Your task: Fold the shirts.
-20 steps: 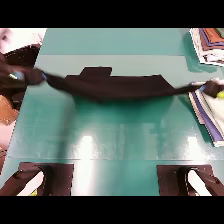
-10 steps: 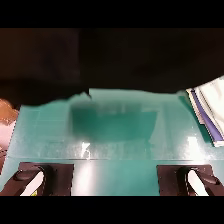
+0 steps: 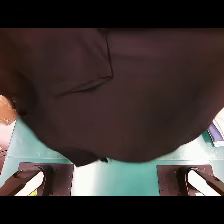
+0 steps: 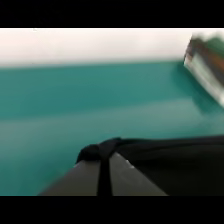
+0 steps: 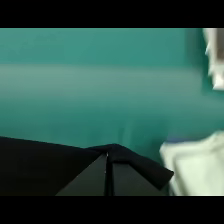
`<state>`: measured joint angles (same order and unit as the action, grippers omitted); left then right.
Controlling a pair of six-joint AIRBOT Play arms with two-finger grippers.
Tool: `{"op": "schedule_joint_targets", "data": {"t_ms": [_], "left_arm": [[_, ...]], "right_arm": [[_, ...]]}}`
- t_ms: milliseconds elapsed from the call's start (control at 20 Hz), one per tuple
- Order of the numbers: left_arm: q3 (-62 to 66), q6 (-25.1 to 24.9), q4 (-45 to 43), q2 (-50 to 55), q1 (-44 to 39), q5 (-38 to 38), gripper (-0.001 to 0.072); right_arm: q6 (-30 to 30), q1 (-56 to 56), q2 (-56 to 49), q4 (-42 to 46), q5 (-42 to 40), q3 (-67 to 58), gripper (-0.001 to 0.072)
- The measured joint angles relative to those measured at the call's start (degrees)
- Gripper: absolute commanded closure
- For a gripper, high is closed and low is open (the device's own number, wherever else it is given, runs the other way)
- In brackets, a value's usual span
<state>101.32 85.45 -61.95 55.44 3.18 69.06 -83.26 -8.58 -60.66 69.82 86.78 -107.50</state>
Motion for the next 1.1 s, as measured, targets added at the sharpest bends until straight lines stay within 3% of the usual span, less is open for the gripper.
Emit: {"op": "schedule_joint_targets", "data": {"t_ms": [200, 350, 550, 750, 900, 1100], "left_arm": [[-10.91, -0.17, -0.28, 11.47, 0.04, 1.29, 0.0680], [-14.45, -0.46, -0.13, 21.44, 0.02, -0.42, 0.0681], [-12.59, -2.01, 0.42, 31.50, 0.02, -7.91, 0.0680], [-8.70, -2.86, 0.46, 34.99, 0.02, -13.05, 0.0680], [-6.75, -3.15, -0.92, 35.85, 0.04, -8.92, 0.0681], [-10.32, -3.30, -3.26, 36.26, 0.02, -1.92, 0.0680]], "right_arm": [[-0.15, 3.13, -11.19, 0.66, 1.27, 10.45, 0.0698], [-0.20, 5.03, -20.52, 0.79, -2.19, 14.16, 0.0698], [-0.20, 6.56, -31.34, 0.28, -8.07, 9.75, 0.0698], [-0.17, 7.08, -36.63, -0.22, -10.25, 2.27, 0.0698], [0.52, 7.34, -36.48, 0.57, -8.76, 1.46, 0.0698], [1.05, 7.37, -32.61, 2.19, -9.16, 10.34, 0.0697]]}}
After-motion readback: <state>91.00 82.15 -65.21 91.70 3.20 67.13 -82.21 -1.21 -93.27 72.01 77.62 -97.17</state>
